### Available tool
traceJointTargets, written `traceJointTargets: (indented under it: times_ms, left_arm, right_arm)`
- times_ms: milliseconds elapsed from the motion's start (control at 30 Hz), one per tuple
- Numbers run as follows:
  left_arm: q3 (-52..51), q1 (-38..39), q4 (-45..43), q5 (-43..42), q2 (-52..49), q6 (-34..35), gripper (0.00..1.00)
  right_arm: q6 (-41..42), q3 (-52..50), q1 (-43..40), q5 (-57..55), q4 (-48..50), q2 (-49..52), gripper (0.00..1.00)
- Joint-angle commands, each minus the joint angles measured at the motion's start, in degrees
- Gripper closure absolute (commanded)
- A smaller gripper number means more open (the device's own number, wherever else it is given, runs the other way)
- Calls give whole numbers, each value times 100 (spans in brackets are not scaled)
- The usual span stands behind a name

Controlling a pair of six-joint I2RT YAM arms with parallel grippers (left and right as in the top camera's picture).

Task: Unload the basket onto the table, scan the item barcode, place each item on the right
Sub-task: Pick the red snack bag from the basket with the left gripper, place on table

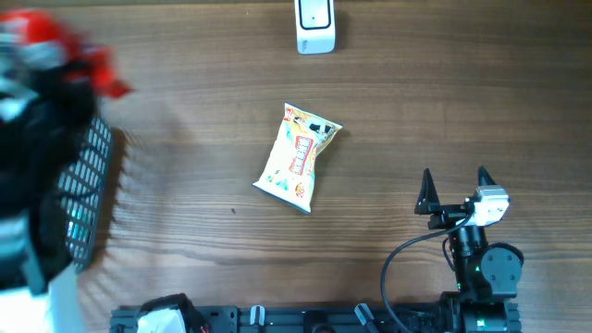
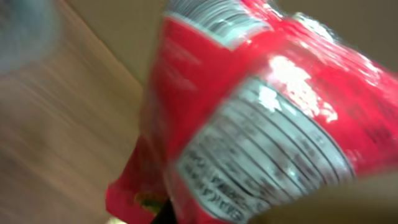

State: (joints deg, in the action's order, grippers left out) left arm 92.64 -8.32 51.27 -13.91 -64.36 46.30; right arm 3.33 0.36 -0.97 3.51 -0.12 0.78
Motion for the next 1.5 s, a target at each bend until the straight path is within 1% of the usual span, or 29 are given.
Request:
traceJointTargets:
  times_ms: [0,100,133,233,300,333,367,400,433,467,500,533,567,600,633,667,700,767,800,833,867,933,1000,1033,1100,1167,1200,1333,1467]
  left_arm:
    - [33,1668,153,774,-907,35,96]
    - [31,2721,509,1731,-2107,22,96]
    - [33,2997,680,2017,-2697,22,96]
    - [33,3362,787,2236,-4485,24,96]
    - [33,3370,798,2210,-5010,22,95]
    - [33,3370,804,2184,-5202,24,82]
    - [33,3370,809,2170,-5313,22,62]
    - [33,3370,796,2173,-5335,-92,36]
    - [59,3357,774,2173,-5313,-457,26]
    - [181,3329,813,2173,-5259,-975,16]
    - [525,3276,1084,2194,-5154,-1287,9]
    - [911,3220,1349,2245,-5038,-1388,5]
    - [1554,3130,1685,2306,-4850,-1458,2]
    - [1982,3071,1875,2328,-4730,-1462,0]
    - [2684,2953,2103,2479,-4527,-1460,0]
    - [3230,2811,2232,2765,-4334,-1460,0]
    - [3508,2697,2293,3027,-4205,-1458,0]
    - [3923,2190,2321,3912,-3775,-1449,0]
    - [3930,1805,2341,4218,-3536,-1399,0]
    - [3930,1246,2503,4363,-3342,-1231,0]
    - [3930,592,2763,4358,-3246,-960,0]
    - [3926,-470,3272,4332,-3252,-501,0]
    - [3853,-1543,3860,4046,-3412,-92,0]
    - [3755,-2092,4109,3716,-3532,-17,0]
    - [3418,-2885,4422,3163,-3768,-17,0]
    - [2883,-3357,4483,2951,-3930,-15,0]
    - [2428,-3545,4382,2955,-3971,-15,0]
    - [769,-3744,3532,2955,-3969,-17,0]
    - [-588,-3744,2341,2959,-3971,-20,0]
  right_arm:
    - [-20,-7,-24,-55,15,-35,0]
    - [-20,-7,-24,-55,15,-35,0]
    - [-20,-7,-24,-55,15,-35,0]
    - [-22,-7,-24,-55,15,-35,0]
    - [-20,-7,-24,-55,15,-35,0]
    - [-20,-7,-24,-55,15,-35,0]
    - [-20,-7,-24,-55,15,-35,0]
    - [-20,-7,-24,-55,15,-35,0]
    - [-20,-7,-24,-55,15,-35,0]
    - [-17,-7,-24,-55,15,-35,0]
    - [-22,-7,-24,-55,15,-35,0]
    - [-20,-7,-24,-55,15,-35,0]
    - [-22,-7,-24,-55,15,-35,0]
    - [-17,-7,-24,-55,15,-35,0]
    - [-22,-7,-24,-55,15,-35,0]
    - [-20,-7,-24,-55,15,-35,1]
    - [-20,-7,-24,-55,15,-35,0]
    - [-22,-7,-24,-57,15,-35,0]
    - [-20,-7,-24,-55,15,-35,0]
    - [-22,-7,-24,-55,15,-35,0]
    - [-20,-7,-24,-55,15,-35,0]
    - [-20,-7,-24,-57,15,-35,0]
    - [-20,-7,-24,-55,15,-35,0]
    - [-17,-7,-24,-55,15,-35,0]
    - [-20,-7,-24,-55,15,-35,0]
    - [-20,-7,-24,-57,15,-35,0]
    - [-17,-7,-24,-55,15,-35,0]
    - [-22,-7,-24,-57,17,-35,0]
    - [-22,-7,-24,-55,17,-35,0]
